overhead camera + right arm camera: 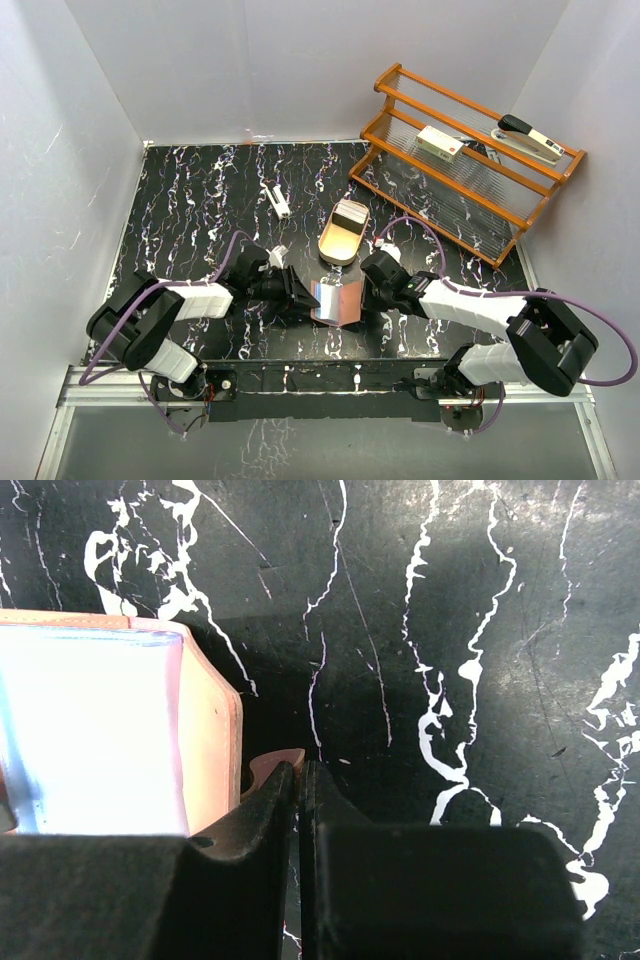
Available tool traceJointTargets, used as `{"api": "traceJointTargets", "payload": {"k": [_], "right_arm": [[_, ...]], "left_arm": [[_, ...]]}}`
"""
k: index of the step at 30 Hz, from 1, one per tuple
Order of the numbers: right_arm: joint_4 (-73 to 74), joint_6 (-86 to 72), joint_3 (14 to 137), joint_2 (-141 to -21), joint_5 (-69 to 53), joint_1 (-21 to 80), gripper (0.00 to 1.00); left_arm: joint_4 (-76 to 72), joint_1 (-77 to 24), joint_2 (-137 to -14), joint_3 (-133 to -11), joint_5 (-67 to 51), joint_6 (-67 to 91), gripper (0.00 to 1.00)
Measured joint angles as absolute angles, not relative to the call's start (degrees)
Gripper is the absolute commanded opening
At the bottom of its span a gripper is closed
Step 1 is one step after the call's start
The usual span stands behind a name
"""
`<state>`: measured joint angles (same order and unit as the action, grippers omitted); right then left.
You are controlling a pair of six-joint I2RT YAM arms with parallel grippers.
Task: Put the credit cards into the card holder
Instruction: Open the card holder at the center of the board.
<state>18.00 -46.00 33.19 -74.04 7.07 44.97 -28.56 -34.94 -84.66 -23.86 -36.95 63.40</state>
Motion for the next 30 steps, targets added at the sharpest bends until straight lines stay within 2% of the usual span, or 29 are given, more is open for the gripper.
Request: {"api": "traceJointTargets", "payload": {"k": [4,7,13,15,27,30], "right_arm": [[18.0,-46.2,33.2,-73.6,6.8,45.0,0.00],[17.7,-46.2,33.2,-73.5,6.1,45.0,0.02],[18.3,-46.3,33.2,-72.5,4.9,45.0,0.26],[19.8,-46.1,33.5,-70.6,4.6,45.0,0.30],[27.6,-44.4,44.4,-66.8,2.7,45.0,0.39],[27.7,-44.4,45.0,-66.8,1.7,45.1,0.38]], "left_arm": [[-27.8,-35.8,-86.0,-24.3,-35.3,62.6,0.00],[-25.9,-36.2,-85.6,-24.8,-34.0,61.5,0.00],[-19.5,-36.3,-79.1,-24.8,-30.6,59.8,0.00],[-17.3,-36.3,-76.1,-25.0,-29.9,58.9,0.00],[-6.6,-36.6,-71.4,-27.0,-27.2,54.8,0.00],[-5.2,-36.6,-71.4,-27.1,-26.9,54.2,0.00]]}}
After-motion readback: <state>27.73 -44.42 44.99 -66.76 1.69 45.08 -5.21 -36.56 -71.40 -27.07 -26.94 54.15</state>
